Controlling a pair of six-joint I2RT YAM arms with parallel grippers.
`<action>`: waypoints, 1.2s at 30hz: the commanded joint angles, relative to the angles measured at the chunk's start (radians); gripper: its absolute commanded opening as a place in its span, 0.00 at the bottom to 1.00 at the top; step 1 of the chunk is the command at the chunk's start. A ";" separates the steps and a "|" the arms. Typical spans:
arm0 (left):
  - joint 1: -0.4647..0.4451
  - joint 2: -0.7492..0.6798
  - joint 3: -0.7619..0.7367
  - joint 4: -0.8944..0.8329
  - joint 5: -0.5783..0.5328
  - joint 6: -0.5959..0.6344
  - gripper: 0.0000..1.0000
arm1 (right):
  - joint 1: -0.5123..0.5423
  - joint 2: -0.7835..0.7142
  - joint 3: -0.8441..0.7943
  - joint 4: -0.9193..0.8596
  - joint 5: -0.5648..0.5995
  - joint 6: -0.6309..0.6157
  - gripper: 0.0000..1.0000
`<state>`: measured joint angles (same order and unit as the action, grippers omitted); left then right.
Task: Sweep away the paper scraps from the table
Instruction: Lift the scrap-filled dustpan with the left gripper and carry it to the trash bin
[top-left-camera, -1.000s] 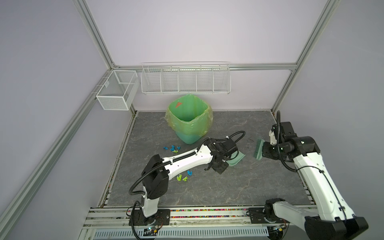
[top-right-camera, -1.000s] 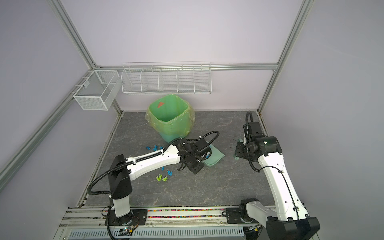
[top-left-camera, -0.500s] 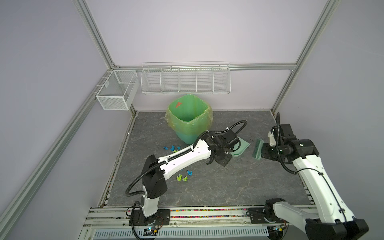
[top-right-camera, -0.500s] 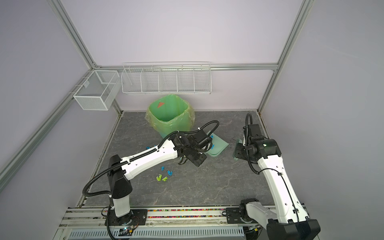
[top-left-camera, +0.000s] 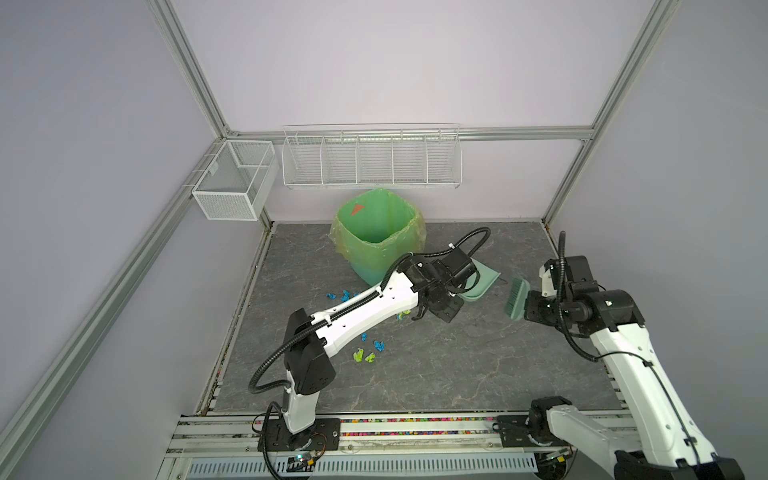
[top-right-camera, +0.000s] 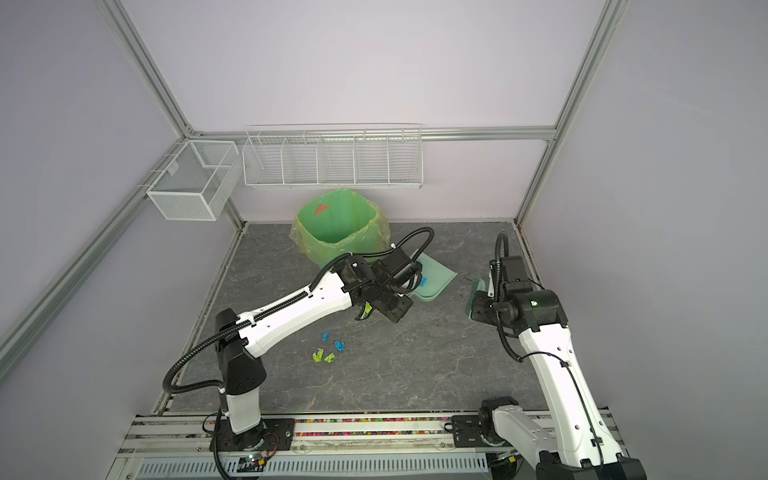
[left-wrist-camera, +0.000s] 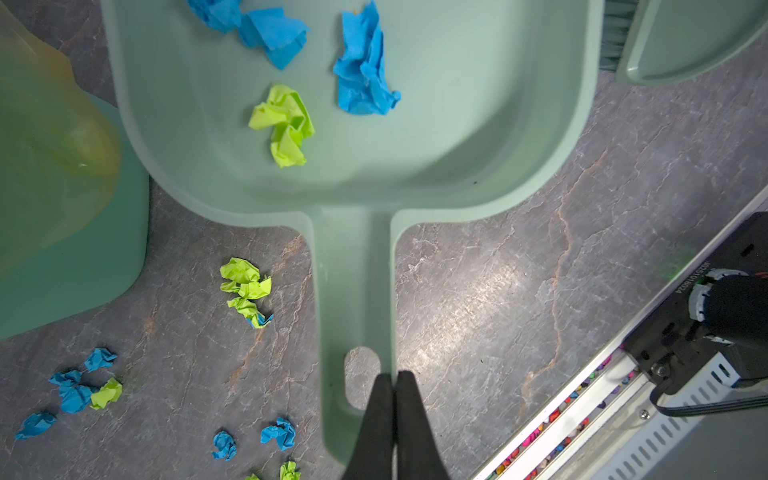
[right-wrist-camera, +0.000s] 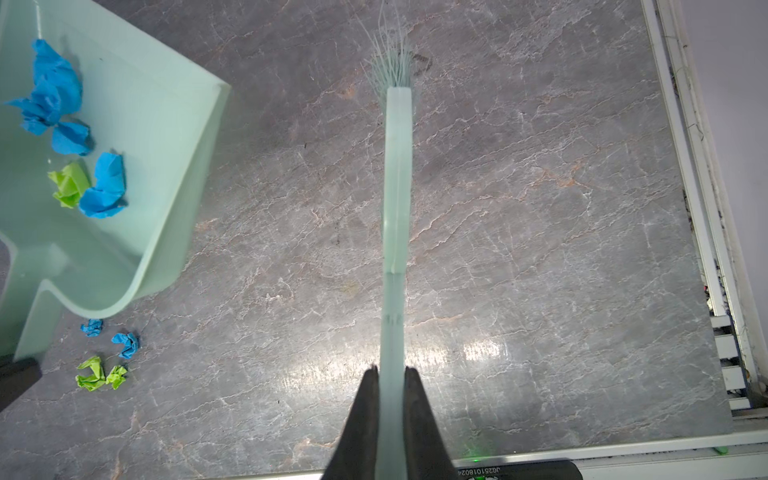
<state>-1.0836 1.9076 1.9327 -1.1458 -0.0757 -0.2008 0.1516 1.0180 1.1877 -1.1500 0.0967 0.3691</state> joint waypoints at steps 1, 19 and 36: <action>0.005 0.008 0.045 -0.021 -0.029 -0.014 0.00 | -0.006 -0.015 -0.017 0.035 -0.002 0.004 0.07; 0.033 0.024 0.192 -0.078 -0.051 -0.019 0.00 | -0.004 -0.022 -0.030 0.048 -0.054 0.001 0.07; 0.114 -0.030 0.202 -0.070 0.002 -0.038 0.00 | -0.005 -0.037 -0.055 0.056 -0.059 -0.004 0.07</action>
<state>-0.9886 1.9171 2.1059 -1.1965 -0.0940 -0.2180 0.1520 0.9802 1.1492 -1.1156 0.0513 0.3687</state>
